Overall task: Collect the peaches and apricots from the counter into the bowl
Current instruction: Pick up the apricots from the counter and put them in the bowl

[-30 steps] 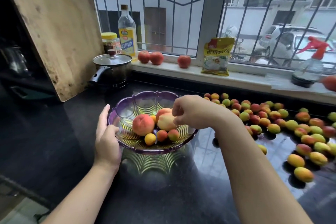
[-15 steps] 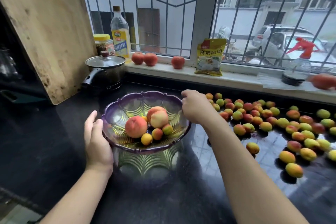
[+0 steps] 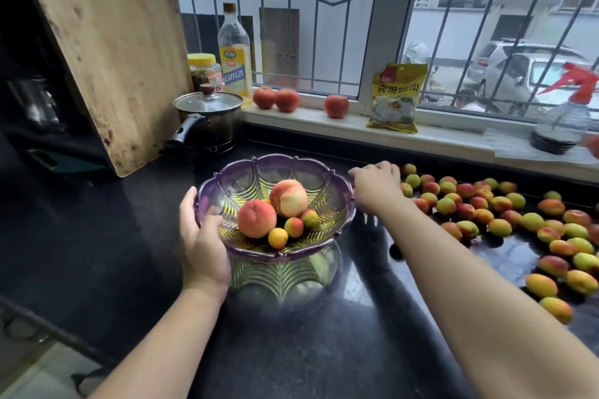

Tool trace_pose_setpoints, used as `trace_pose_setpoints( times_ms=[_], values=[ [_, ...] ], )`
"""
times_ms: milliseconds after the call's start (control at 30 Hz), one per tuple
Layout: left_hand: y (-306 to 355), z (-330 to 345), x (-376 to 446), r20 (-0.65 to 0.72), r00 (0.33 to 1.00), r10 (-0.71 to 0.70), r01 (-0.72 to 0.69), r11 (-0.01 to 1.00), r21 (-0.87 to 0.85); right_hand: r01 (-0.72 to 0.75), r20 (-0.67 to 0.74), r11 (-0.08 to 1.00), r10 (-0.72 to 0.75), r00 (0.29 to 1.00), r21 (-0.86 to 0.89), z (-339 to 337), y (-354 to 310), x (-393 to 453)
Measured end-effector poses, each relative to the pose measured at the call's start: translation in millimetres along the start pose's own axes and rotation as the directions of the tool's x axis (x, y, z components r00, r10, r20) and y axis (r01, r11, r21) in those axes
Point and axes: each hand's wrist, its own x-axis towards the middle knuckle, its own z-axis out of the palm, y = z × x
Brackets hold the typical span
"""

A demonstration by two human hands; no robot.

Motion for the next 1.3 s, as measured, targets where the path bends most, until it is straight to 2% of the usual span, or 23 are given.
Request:
trace_pose_setpoints(
  times_ms=[67, 167, 233, 267, 333, 400, 467, 567, 667, 833, 1000, 1167, 1300],
  values=[
    [1, 0, 0, -0.002, 1.0, 0.001, -0.001, 1.0, 0.001, 0.029, 0.01, 0.995, -0.029, 1.0, -0.092, 9, -4, 3],
    [1, 0, 0, 0.001, 1.0, 0.02, -0.02, 1.0, -0.008, 0.066, -0.131, 0.994, -0.077, 0.988, -0.084, 13, -3, -1],
    [1, 1, 1, 0.006, 0.999, 0.032, -0.032, 0.999, -0.011, 0.078, -0.215, 0.994, -0.059, 0.975, 0.081, 4, -3, -8],
    [1, 1, 1, 0.01, 0.999, 0.039, -0.039, 0.999, -0.012, 0.079, -0.266, 0.969, -0.014, 0.964, 0.233, -4, -3, -14],
    [1, 1, 0, 0.014, 0.999, 0.041, -0.041, 0.999, -0.022, 0.101, -0.331, 0.827, 0.108, 0.937, 0.553, -26, -4, -28],
    [3, 2, -1, 0.006, 0.999, 0.035, -0.035, 0.998, -0.045, 0.134, -0.319, 0.673, 0.159, 0.934, 0.727, -47, -5, -46],
    [4, 2, 0, -0.013, 1.0, 0.025, -0.026, 0.997, -0.066, 0.14, -0.233, 0.599, 0.079, 0.969, 0.788, -67, -7, -65],
    [4, 2, 0, -0.023, 1.0, 0.012, -0.013, 0.999, -0.051, 0.17, -0.082, 0.662, -0.163, 0.983, 0.73, -79, -13, -85],
    [4, 1, -3, -0.002, 1.0, 0.004, -0.004, 1.0, 0.029, 0.208, -0.015, 0.754, -0.254, 0.967, 0.623, -73, -19, -94],
    [3, 0, -3, -0.012, 1.0, -0.002, 0.003, 0.998, 0.061, 0.22, 0.006, 0.855, -0.252, 0.968, 0.469, -68, -17, -97],
    [2, -1, -2, -0.015, 1.0, -0.004, 0.005, 0.996, 0.084, 0.223, 0.027, 0.911, -0.247, 0.969, 0.347, -71, -21, -99],
    [1, -1, -2, 0.005, 1.0, 0.0, -0.001, 0.992, 0.129, 0.209, 0.047, 0.921, -0.237, 0.97, 0.328, -71, -21, -98],
    [1, 3, -5, 0.094, 0.995, 0.024, -0.039, 0.986, 0.161, 0.192, 0.017, 0.895, -0.217, 0.976, 0.403, -68, -17, -94]
  ],
)
